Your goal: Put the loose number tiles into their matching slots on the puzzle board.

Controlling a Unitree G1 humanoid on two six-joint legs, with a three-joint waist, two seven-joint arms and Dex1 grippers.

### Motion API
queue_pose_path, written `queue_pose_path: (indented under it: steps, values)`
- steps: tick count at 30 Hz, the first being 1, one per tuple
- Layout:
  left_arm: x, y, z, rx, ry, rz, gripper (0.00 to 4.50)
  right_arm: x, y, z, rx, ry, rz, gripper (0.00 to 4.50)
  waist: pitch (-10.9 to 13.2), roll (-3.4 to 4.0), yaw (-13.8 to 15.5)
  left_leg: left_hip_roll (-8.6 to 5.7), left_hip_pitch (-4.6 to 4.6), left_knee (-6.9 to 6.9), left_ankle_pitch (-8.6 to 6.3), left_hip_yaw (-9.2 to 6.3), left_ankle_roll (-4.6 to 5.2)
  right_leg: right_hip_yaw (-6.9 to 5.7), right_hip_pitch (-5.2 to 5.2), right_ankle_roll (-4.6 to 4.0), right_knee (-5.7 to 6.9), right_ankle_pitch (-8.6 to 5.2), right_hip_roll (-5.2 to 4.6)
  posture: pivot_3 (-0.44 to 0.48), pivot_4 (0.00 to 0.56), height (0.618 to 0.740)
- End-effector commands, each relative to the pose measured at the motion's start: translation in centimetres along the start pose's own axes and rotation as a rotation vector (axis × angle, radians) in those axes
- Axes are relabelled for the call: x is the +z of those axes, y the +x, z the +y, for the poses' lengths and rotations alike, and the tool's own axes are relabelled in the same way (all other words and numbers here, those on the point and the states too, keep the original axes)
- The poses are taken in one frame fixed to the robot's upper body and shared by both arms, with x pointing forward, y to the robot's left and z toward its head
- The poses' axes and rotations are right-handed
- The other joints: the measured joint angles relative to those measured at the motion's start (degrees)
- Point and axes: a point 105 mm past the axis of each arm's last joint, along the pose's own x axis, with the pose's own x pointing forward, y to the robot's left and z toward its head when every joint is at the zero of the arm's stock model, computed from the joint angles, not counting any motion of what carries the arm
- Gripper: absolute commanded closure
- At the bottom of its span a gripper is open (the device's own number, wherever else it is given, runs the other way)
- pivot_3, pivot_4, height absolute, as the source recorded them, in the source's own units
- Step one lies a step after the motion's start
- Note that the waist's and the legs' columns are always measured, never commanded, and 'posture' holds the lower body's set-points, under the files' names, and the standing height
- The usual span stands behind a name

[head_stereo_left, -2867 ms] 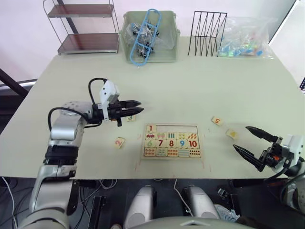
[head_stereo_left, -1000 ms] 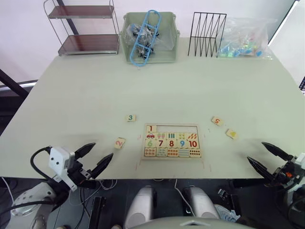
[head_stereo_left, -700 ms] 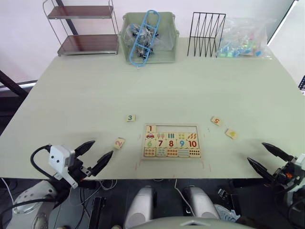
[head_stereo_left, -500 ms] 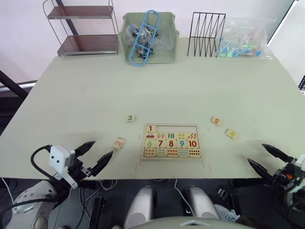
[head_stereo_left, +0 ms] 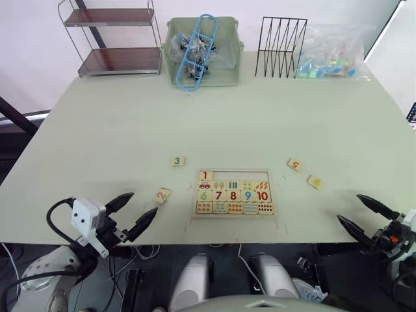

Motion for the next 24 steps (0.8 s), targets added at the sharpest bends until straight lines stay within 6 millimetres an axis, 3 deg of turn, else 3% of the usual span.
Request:
queue_pose_path:
  steps: [1, 16, 24]
  values:
    - [0.3, -0.4, 0.1, 0.001, 0.029, -0.005, 0.02, 0.9, 0.0, -0.2, 0.000, -0.036, -0.018, 0.00, 0.00, 0.00, -0.01, 0.00, 0.00, 0.00, 0.00, 0.00, 0.00, 0.00, 0.00, 0.01, 0.00, -0.01, 0.00, 0.000, 0.150, 0.739]
    - [0.1, -0.1, -0.2, 0.003, 0.018, -0.019, 0.02, 1.5, 0.6, -0.2, 0.016, -0.045, -0.029, 0.00, 0.00, 0.00, 0.00, 0.01, 0.01, -0.01, -0.01, -0.01, 0.01, 0.03, 0.00, 0.03, -0.01, -0.02, 0.00, 0.000, 0.150, 0.739]
    - [-0.1, 0.8, -0.4, 0.061, 0.027, 0.010, 0.02, 3.0, 1.0, 0.9, 0.148, -0.062, -0.046, 0.00, 0.01, -0.01, 0.01, 0.02, 0.01, -0.01, -0.01, -0.02, 0.01, 0.05, 0.00, 0.08, -0.01, -0.05, 0.00, 0.000, 0.150, 0.739]
